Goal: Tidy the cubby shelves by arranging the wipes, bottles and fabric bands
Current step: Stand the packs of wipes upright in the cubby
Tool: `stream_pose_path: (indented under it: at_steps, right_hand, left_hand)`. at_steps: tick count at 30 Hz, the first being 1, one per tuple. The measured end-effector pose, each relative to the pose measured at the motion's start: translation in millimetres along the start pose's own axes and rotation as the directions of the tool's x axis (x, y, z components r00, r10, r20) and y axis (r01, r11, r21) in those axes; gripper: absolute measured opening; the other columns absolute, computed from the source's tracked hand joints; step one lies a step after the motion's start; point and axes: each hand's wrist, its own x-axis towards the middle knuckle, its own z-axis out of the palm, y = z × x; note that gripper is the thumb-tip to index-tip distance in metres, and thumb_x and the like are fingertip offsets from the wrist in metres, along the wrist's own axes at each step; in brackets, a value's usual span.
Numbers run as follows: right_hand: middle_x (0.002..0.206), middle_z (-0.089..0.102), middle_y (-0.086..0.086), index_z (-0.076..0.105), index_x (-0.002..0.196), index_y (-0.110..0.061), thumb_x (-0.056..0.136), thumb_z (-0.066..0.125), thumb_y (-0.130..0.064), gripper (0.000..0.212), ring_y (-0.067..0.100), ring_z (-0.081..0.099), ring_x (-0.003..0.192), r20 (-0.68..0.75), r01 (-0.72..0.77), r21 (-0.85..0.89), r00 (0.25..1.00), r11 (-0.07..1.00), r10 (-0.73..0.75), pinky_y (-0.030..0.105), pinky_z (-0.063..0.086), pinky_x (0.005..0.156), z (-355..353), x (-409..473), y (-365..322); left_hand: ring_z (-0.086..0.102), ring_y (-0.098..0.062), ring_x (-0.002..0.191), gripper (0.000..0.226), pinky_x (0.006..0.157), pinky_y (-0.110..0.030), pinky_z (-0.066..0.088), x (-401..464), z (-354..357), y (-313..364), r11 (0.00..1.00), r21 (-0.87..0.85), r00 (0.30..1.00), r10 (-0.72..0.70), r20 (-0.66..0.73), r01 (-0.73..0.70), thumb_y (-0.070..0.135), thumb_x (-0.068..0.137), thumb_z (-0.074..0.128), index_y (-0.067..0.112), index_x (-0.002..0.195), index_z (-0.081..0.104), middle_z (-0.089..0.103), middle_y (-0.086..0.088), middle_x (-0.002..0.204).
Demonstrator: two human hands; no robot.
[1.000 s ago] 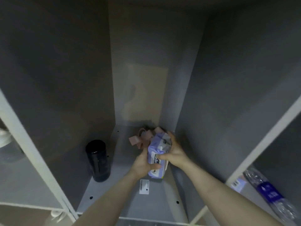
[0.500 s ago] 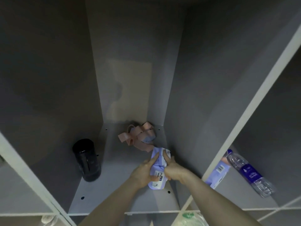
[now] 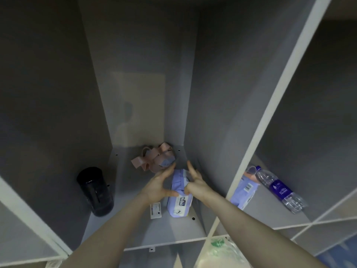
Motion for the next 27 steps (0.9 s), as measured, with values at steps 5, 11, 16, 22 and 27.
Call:
stream_pose_path:
  at_steps: [5,11,16,22,27]
  right_hand:
    - [0.155,0.023,0.001,0.006,0.149,-0.034,0.079,0.062,0.0,0.096,0.012,0.032,0.137,-0.031,0.135,0.154,0.991,0.979,-0.132,0.025,0.034,0.107,-2.2,-30.0,9.1]
    - [0.151,0.036,0.002,0.008,0.147,-0.037,0.087,0.064,-0.01,0.086,-0.004,0.037,0.127,0.037,0.251,0.35,0.959,0.903,-0.281,0.02,0.038,0.105,-13.5,-72.2,26.7]
    - [0.116,0.059,0.007,0.024,0.143,-0.026,0.084,0.061,0.006,0.077,-0.007,0.061,0.095,0.104,0.327,0.324,0.921,0.888,-0.377,0.009,0.05,0.079,-54.1,-108.9,47.2]
    - [0.108,0.059,0.012,0.045,0.138,-0.015,0.079,0.07,-0.003,0.065,0.012,0.059,0.096,0.098,0.284,0.238,0.944,0.929,-0.314,0.009,0.05,0.077,-144.5,-142.2,119.1]
    - [0.112,0.057,0.006,0.045,0.137,-0.019,0.077,0.073,-0.005,0.068,0.015,0.057,0.105,0.012,0.248,0.191,0.967,0.95,-0.254,0.013,0.049,0.082,-215.1,-140.7,172.4]
  left_hand:
    - [0.052,-0.018,0.118,0.096,0.103,-0.028,0.039,-15.4,-0.4,20.1,0.991,-0.135,0.99,-0.004,-0.142,-0.016,0.024,0.063,0.085,0.026,0.143,0.033,0.049,-0.002,0.129]
    - [0.063,-0.016,0.099,0.069,0.095,-0.034,0.049,-51.3,12.8,68.6,0.979,-0.193,0.946,0.002,-0.325,-0.068,0.011,0.071,0.08,0.027,0.131,0.05,0.058,-0.007,0.118]
    - [0.062,-0.003,0.087,0.052,0.083,-0.029,0.052,-82.7,53.3,111.0,0.985,-0.137,0.897,0.032,-0.441,-0.103,0.044,0.065,0.076,0.023,0.111,0.065,0.064,-0.001,0.105]
    - [0.06,-0.009,0.072,0.023,0.066,-0.021,0.047,-94.3,148.0,172.6,0.978,-0.128,0.851,0.075,-0.52,-0.164,0.024,0.072,0.079,0.027,0.09,0.066,0.065,-0.002,0.09]
    - [0.061,-0.003,0.084,0.04,0.076,-0.016,0.047,-62.4,209.7,197.0,0.973,-0.154,0.886,0.086,-0.456,-0.173,0.034,0.068,0.081,0.035,0.102,0.061,0.059,0.006,0.102]
